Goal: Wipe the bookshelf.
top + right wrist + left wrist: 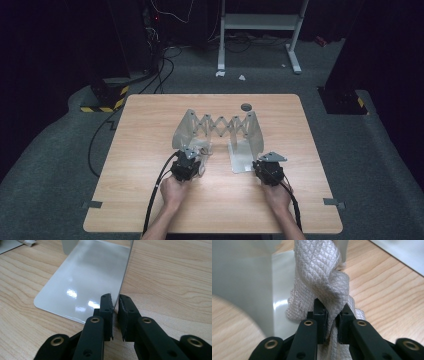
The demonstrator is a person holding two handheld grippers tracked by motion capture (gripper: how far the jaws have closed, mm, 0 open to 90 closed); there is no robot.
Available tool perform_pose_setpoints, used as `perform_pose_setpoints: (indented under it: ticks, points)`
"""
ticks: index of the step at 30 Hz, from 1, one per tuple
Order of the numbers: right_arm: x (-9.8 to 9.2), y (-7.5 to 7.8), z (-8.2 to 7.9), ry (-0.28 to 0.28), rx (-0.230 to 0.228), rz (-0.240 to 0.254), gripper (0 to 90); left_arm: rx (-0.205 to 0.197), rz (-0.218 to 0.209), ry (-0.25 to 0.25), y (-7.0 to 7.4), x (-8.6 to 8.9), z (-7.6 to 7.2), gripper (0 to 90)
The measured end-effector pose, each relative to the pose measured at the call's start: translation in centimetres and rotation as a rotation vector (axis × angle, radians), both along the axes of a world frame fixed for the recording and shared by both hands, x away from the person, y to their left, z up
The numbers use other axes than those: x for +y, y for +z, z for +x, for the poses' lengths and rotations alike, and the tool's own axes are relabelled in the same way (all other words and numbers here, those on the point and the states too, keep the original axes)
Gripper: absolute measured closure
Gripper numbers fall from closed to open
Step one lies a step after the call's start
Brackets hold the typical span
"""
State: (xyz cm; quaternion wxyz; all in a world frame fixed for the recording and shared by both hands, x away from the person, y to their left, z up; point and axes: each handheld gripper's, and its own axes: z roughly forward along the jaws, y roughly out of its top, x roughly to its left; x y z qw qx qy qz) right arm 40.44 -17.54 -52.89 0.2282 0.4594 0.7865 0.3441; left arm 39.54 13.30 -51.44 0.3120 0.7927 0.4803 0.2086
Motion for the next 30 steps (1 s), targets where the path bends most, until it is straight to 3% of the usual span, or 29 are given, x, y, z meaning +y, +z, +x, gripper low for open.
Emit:
perform_pose_setpoints:
  ticks: [10, 15, 19, 24, 26, 30]
  points:
    - [0.0, 0.0, 0.0, 0.000, -0.004, -0.006, 81.9, -0.002, -0.021, 0.079, -0.1, 1.4, 0.9, 80.3]
    - [0.1, 0.0, 0.0, 0.001, -0.006, -0.008, 81.9, -0.019, 0.006, 0.077, -0.1, 1.1, 1.3, 80.3]
    - [0.1, 0.0, 0.0, 0.001, -0.006, -0.008, 81.8, -0.014, -0.002, 0.091, -0.1, 1.2, 1.8, 80.3]
    - [0.1, 0.0, 0.0, 0.001, -0.006, -0.010, 81.8, -0.032, 0.007, 0.099, 0.5, 1.5, 1.9, 80.4]
    - [0.1, 0.0, 0.0, 0.001, -0.006, -0.010, 81.8, -0.056, -0.008, 0.104, 1.0, 1.6, 1.8, 80.4]
    - [0.1, 0.0, 0.0, 0.000, -0.005, -0.008, 81.9, -0.056, 0.001, 0.099, 1.3, 1.7, 1.6, 80.4]
